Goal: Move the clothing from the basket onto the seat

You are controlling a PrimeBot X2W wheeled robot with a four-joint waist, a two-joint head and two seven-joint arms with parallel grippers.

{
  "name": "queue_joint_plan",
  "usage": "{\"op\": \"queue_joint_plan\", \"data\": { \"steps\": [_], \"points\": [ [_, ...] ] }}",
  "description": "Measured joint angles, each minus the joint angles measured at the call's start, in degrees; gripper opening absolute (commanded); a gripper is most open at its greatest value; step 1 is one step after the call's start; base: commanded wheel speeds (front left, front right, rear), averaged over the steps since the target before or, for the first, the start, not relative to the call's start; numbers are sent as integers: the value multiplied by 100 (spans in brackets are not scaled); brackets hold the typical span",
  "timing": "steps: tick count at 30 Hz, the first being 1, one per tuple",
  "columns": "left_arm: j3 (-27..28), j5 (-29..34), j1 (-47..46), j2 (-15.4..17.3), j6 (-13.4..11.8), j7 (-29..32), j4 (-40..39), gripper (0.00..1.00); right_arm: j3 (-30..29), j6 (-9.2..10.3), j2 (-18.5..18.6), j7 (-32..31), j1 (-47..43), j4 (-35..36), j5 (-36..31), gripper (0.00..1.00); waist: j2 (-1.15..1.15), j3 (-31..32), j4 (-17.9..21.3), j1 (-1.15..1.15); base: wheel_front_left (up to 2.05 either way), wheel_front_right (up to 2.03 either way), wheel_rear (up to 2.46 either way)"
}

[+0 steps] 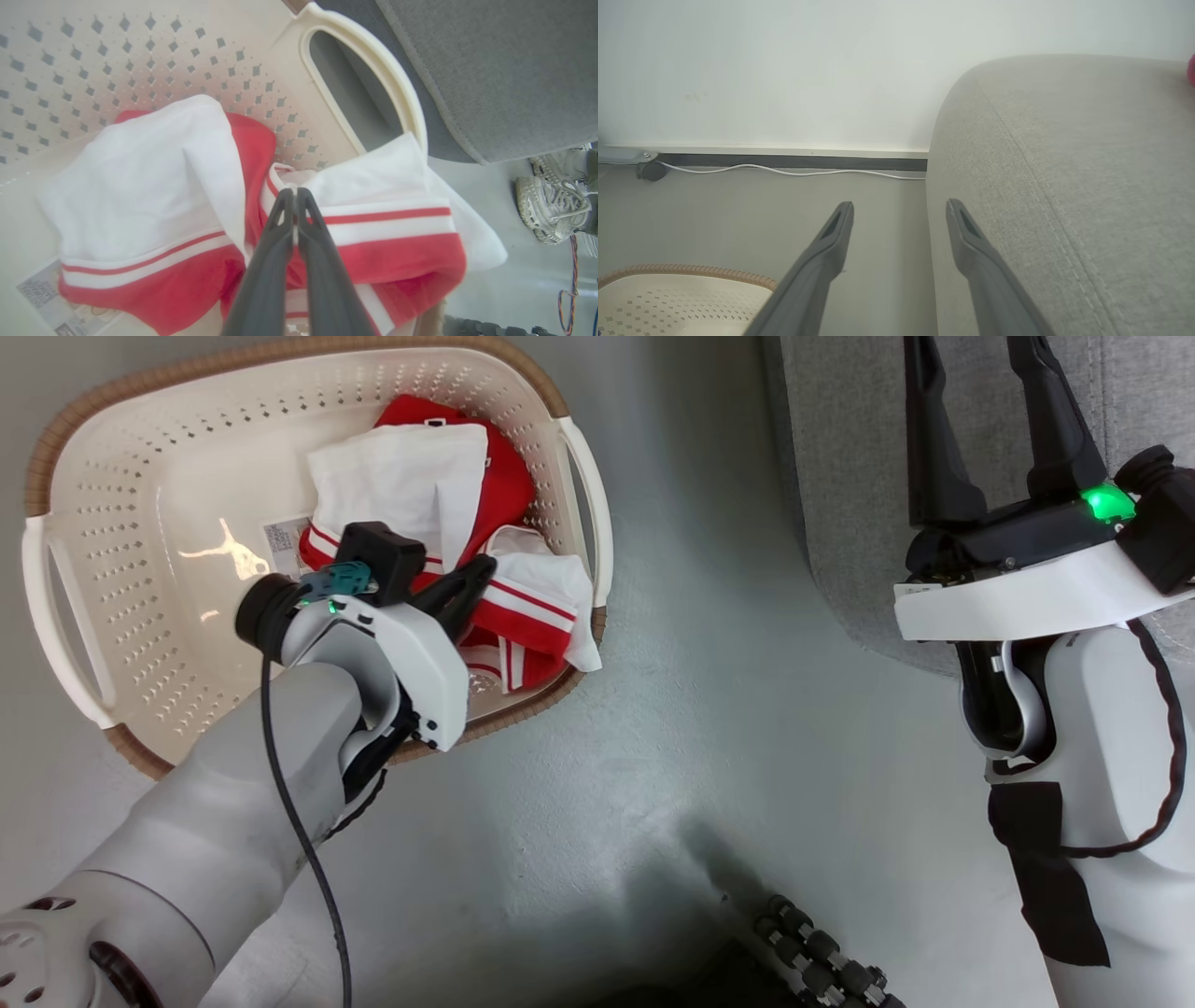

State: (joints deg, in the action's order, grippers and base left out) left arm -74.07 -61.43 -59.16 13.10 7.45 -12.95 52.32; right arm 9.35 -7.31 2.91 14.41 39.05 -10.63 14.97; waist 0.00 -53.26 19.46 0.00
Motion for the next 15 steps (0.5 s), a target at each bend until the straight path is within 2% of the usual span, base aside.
{"op": "queue_joint_plan", "data": {
  "steps": [8,15],
  "points": [
    [51,-21,35,83,0,-129,-153,0,-213,0,-1,0,-7,-263,-48,100,0,412,-172,0,0,0,0],
    [766,334,529,76,0,-145,-490,0,-370,0,-3,0,-209,-555,-230,100,0,987,-411,0,0,0,0]
  ]
}}
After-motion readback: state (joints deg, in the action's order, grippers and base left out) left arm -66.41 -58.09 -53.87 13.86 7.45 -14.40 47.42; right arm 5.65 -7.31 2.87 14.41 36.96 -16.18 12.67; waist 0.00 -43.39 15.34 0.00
